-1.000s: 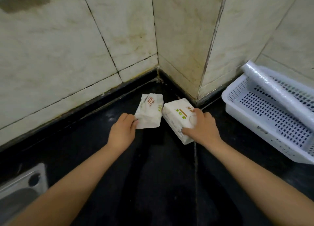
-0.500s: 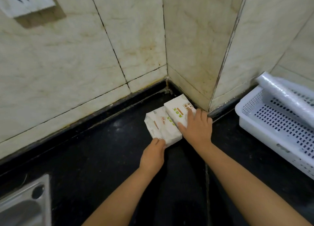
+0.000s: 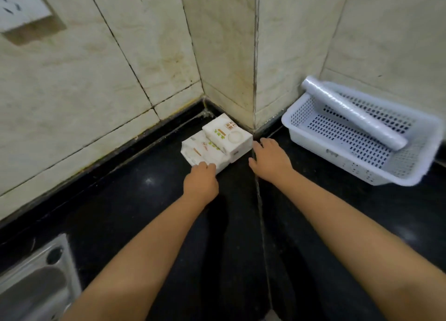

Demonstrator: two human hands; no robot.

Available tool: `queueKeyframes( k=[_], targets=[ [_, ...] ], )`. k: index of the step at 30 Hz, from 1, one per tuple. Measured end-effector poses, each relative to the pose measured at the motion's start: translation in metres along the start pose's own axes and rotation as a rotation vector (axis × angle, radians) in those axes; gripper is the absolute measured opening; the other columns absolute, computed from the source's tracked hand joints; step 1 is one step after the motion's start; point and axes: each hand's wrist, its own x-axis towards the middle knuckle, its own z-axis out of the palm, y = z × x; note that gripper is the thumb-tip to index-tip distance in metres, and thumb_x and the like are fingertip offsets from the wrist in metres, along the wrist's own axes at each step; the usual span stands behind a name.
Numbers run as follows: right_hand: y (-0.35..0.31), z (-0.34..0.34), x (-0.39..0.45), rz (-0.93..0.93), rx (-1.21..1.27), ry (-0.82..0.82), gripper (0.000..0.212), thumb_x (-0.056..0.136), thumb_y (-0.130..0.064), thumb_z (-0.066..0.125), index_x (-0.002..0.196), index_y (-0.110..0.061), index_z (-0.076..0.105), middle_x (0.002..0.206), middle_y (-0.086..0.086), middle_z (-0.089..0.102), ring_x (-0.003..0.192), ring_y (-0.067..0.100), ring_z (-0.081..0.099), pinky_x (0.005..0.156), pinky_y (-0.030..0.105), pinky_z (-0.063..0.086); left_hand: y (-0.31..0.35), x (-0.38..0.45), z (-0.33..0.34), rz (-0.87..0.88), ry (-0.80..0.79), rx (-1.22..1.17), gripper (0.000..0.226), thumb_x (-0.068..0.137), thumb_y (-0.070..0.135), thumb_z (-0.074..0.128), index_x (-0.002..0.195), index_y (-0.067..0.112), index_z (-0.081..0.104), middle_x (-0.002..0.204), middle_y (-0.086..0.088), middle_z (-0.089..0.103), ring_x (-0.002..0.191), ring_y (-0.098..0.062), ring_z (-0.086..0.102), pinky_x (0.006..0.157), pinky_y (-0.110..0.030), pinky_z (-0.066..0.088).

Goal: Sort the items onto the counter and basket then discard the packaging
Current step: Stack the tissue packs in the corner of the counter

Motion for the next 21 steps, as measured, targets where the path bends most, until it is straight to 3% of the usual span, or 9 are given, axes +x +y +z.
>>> queueKeyframes(
  k=[8, 11, 15, 21],
  targets=[
    [0.025, -0.066, -0.155, 0.178, -0.006, 0.147, 0.038, 0.089, -0.029, 0.049, 0.116, -0.002, 0.051, 0.126, 0.019, 0.048, 0.118, 0.032, 0.042, 0.096, 0.039, 0.04, 0.095, -0.087, -0.044, 0.327, 0.058, 0.108, 0.032, 0.091, 0.019, 0.045, 0.12, 0.004, 0.049, 0.126, -0.018, 0.049, 0.118, -0.033, 0.044, 0.091, -0.041, 0.043],
    [0.04, -0.073, -0.232, 0.293, 0.002, 0.207, 0.038, 0.088, -0.029, 0.051, 0.115, -0.002, 0.052, 0.125, 0.018, 0.048, 0.117, 0.031, 0.043, 0.093, 0.039, 0.042, 0.141, -0.141, -0.034, 0.488, 0.067, 0.144, 0.036, 0.09, 0.022, 0.048, 0.123, 0.006, 0.047, 0.129, -0.016, 0.048, 0.122, -0.033, 0.041, 0.094, -0.041, 0.042],
    [0.075, -0.077, -0.336, 0.465, -0.023, 0.207, 0.043, 0.089, -0.028, 0.049, 0.124, -0.003, 0.048, 0.133, 0.019, 0.045, 0.126, 0.033, 0.037, 0.104, 0.038, 0.036, 0.206, -0.206, -0.015, 0.69, 0.047, 0.179, 0.037, 0.09, 0.026, 0.049, 0.123, 0.009, 0.047, 0.131, -0.013, 0.048, 0.123, -0.03, 0.041, 0.096, -0.039, 0.041],
    [0.136, -0.087, -0.493, 0.801, 0.019, 0.289, 0.039, 0.088, -0.026, 0.049, 0.115, 0.001, 0.052, 0.12, 0.021, 0.052, 0.118, 0.033, 0.043, 0.097, 0.037, 0.036, 0.307, -0.299, 0.009, 0.976, -0.015, 0.215, 0.038, 0.091, 0.027, 0.047, 0.125, 0.01, 0.046, 0.134, -0.013, 0.046, 0.126, -0.03, 0.038, 0.099, -0.039, 0.04]
  ],
)
